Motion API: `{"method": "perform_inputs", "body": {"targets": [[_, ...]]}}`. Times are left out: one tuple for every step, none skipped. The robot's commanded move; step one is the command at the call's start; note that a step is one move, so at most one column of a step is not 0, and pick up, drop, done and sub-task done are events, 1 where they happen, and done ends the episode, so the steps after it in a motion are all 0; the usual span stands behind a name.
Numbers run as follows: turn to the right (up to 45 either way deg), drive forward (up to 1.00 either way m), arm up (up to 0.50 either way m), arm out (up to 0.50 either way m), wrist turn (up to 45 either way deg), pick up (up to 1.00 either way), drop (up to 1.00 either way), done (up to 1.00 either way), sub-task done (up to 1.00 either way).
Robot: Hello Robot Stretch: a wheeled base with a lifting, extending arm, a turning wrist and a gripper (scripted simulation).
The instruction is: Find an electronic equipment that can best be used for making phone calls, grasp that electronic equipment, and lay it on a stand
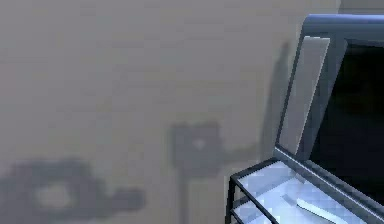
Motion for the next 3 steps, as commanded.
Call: {"method": "perform_inputs", "body": {"targets": [[3.0, 0.0, 0.0, 0.0, 0.0, 0.0, 0.0, 0.0, 0.0], [-45.0, 0.0, 0.0, 0.0, 0.0, 0.0, 0.0, 0.0, 0.0], [-18.0, 0.0, 0.0, 0.0, 0.0, 0.0, 0.0, 0.0, 0.0]]}}
